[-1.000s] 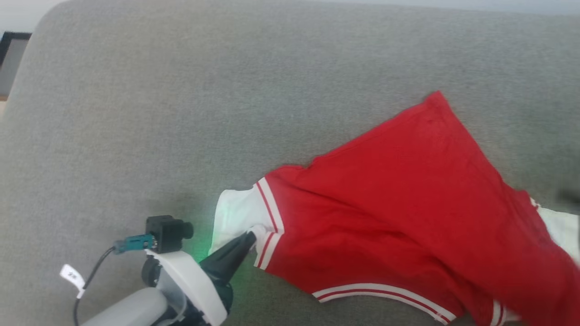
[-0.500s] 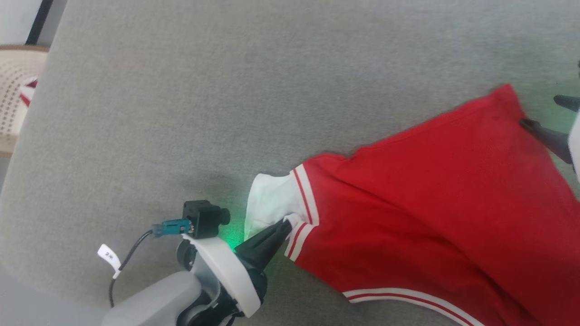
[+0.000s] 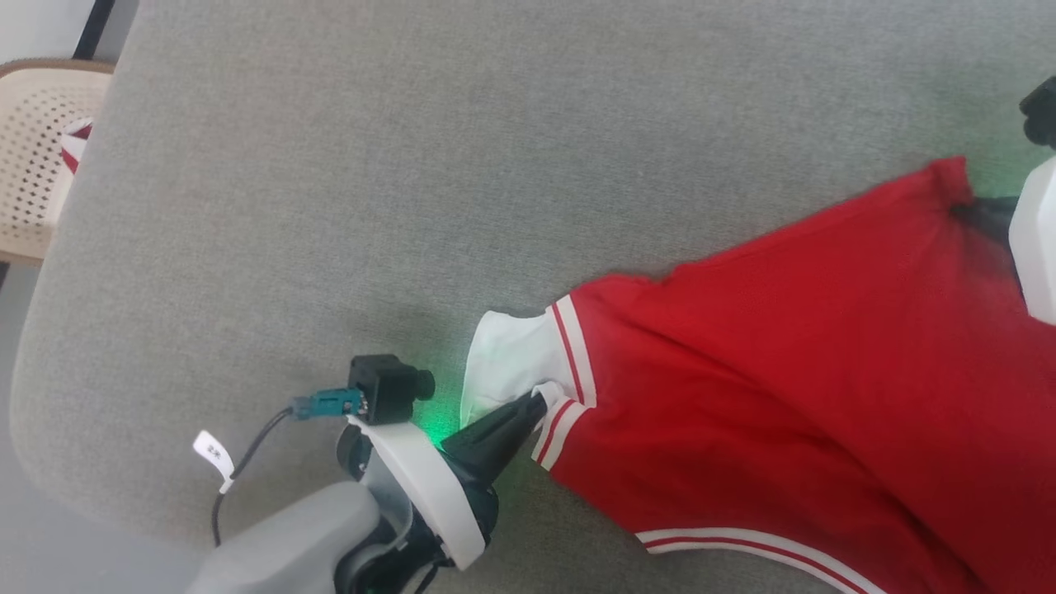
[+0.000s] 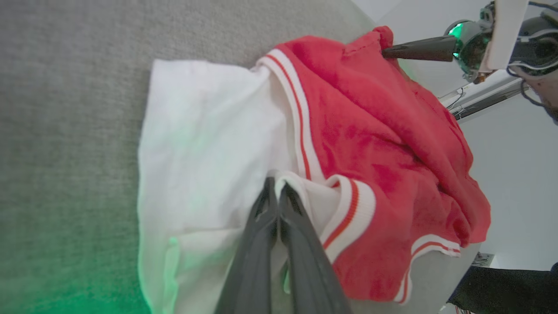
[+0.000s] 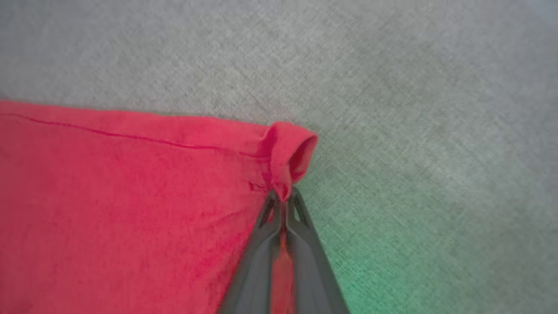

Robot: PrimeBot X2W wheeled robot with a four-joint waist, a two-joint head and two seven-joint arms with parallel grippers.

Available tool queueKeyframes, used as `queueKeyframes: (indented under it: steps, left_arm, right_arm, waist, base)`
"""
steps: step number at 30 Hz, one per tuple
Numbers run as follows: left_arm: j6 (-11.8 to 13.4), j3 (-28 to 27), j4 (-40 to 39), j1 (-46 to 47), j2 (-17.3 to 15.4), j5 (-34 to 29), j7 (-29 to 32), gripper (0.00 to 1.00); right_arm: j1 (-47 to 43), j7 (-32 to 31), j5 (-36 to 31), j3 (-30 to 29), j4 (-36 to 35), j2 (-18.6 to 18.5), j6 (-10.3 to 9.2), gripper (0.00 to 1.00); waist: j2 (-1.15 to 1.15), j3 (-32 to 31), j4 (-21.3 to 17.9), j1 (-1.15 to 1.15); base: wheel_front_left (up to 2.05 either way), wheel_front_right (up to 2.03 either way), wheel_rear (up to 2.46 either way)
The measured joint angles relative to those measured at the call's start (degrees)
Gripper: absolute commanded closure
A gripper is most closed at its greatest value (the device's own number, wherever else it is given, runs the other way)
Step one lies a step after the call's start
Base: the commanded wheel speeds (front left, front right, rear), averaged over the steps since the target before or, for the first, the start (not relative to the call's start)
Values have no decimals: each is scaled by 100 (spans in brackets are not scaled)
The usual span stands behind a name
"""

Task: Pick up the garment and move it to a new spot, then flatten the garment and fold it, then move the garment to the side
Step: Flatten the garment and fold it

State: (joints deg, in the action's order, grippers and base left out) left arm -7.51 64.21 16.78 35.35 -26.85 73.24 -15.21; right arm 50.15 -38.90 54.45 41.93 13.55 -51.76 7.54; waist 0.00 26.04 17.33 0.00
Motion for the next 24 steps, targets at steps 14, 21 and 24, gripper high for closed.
queueKeyframes:
  steps: [14, 21, 24]
  left_arm:
    - [1, -1295, 733, 1923, -316, 501, 27, 100]
    - [1, -1912, 1675, 3601, -194, 754, 164, 100]
    - [23, -2125, 2258, 4507, -44, 716, 175, 100]
  right_arm:
    - [1293, 1395, 659, -1205, 1506, 632, -1, 100]
    - [2509, 1940, 771, -1853, 2720, 1517, 0, 100]
    - [3181, 2428, 567, -2009, 3159, 1841, 0, 100]
  waist:
    - [0, -170, -787, 0]
    - [0, 80, -1240, 0]
    - [0, 242, -1429, 0]
  base:
    - [0, 0, 0]
    - [0, 0, 0]
    - [0, 0, 0]
